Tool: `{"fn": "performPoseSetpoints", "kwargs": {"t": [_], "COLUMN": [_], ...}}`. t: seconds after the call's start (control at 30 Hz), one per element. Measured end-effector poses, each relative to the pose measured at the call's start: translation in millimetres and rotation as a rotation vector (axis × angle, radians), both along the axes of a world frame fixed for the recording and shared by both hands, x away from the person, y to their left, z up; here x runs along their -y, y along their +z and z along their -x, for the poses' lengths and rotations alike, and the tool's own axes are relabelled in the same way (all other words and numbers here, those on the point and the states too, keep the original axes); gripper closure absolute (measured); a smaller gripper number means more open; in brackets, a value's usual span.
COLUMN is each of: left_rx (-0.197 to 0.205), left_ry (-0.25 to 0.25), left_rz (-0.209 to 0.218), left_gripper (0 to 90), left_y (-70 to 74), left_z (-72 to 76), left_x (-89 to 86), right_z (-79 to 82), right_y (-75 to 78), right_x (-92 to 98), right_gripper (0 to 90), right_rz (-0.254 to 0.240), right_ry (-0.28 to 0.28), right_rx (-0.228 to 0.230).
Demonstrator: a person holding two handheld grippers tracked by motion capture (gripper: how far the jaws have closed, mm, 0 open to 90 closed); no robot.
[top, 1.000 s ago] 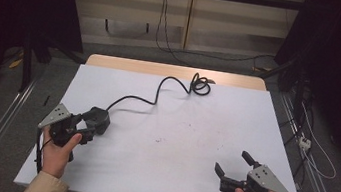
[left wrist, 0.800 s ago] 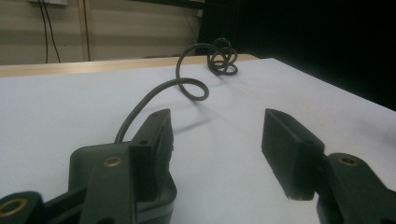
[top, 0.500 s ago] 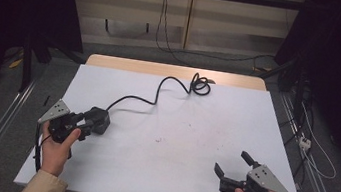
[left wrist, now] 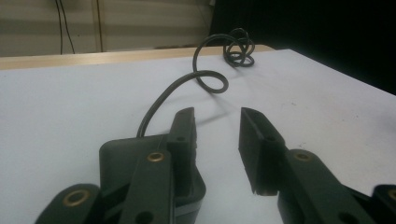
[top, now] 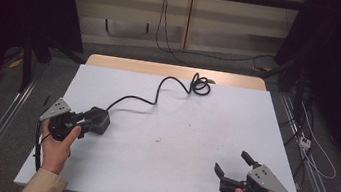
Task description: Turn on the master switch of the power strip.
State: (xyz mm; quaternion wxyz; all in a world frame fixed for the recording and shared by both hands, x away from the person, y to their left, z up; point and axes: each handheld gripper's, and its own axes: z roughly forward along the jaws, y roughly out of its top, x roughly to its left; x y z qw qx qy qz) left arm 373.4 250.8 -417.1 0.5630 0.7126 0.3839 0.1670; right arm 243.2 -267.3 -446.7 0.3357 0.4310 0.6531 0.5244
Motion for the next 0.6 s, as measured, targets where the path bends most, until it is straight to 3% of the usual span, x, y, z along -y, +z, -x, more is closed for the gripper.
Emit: {"fn": "performPoseSetpoints", "kwargs": {"t": [0.3, 0.6], "left_rx": [-0.011, -0.006], "left_ry": [0.024, 0.029], "left_rz": [0.002, -0.025], "left_gripper": [73.9, 77.3], "left_y": [-2.1, -2.5], "left_z": [-5.2, -7.0], "left_x": [-2.7, -2.6], "right_z": [0.2, 0.2], "right_y": [0.1, 0.2], "right_x": [0.1, 0.1], "right_gripper": [2.8, 2.8], "right_rz": [0.001, 0.000], "right_ry": [0.002, 0.000], "right_rx": [0.001, 0.001]}}
